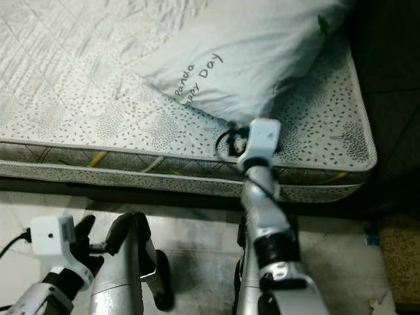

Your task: Clean up the room

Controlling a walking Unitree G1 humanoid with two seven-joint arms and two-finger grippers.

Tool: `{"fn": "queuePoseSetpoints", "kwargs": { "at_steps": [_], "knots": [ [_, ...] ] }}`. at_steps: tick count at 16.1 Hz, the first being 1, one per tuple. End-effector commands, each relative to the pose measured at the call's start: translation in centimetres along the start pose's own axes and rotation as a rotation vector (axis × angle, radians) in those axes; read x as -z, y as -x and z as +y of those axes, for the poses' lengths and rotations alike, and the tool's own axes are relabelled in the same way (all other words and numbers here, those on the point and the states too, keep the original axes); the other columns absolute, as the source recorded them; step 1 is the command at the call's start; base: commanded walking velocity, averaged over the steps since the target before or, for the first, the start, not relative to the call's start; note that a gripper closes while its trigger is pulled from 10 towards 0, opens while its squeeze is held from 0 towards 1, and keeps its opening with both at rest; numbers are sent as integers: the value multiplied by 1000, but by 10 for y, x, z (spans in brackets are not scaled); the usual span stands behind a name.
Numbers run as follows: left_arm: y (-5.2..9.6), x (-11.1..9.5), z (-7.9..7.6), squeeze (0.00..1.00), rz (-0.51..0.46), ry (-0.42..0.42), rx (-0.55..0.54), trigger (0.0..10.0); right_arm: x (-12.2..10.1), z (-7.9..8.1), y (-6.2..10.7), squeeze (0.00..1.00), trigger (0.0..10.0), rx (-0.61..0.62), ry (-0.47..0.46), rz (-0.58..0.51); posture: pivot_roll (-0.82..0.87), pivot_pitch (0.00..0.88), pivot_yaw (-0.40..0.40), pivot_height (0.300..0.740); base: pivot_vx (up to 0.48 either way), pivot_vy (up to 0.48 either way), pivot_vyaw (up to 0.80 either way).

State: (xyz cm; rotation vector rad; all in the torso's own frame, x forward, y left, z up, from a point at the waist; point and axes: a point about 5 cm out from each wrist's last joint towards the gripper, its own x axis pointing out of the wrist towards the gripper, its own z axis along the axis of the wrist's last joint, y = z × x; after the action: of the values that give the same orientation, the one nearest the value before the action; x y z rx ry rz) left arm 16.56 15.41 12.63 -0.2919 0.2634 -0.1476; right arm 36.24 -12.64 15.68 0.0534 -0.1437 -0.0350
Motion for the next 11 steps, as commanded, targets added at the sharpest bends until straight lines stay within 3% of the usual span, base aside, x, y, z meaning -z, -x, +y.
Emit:
{"fn": "queuePoseSetpoints", "kwargs": {
  "at_steps": [1, 5, 6, 8, 9, 10, 11],
  "knots": [
    [6, 3, -1, 0, 26, -3, -4, 10000, 5, 0, 0, 0, 10000, 10, -8, 10, 30, 375, 54, 552, 0, 0, 0],
    [8, 4, -3, 0, 42, -6, -5, 10000, -13, -3, -13, 0, 10000, 40, 36, -69, 36, 379, 62, 552, 0, 0, 0],
    [8, 3, -2, 0, 42, -8, -7, 10000, -18, -14, -15, 0, 10000, 73, 19, -83, 28, 370, 66, 552, 0, 0, 0],
    [6, 3, -1, 0, 42, -9, -8, 10000, -19, -20, -17, 0, 10000, 88, -3, -81, 23, 373, 66, 552, 0, 0, 0],
    [5, 3, -1, 0, 43, -9, -6, 10000, -21, -18, -18, 0, 10000, 77, -9, -85, 20, 377, 64, 552, 0, 0, 0],
    [1, 3, -3, 0, 36, -7, -1, 10000, -28, 0, -24, 0, 8706, 48, -74, -102, 22, 367, 60, 552, 0, 0, 0],
    [1, 3, -3, 0, 36, -7, -1, 10000, -28, 0, -24, 0, 8706, 48, -74, -102, 22, 367, 60, 552, 0, 0, 0]
  ]
}}
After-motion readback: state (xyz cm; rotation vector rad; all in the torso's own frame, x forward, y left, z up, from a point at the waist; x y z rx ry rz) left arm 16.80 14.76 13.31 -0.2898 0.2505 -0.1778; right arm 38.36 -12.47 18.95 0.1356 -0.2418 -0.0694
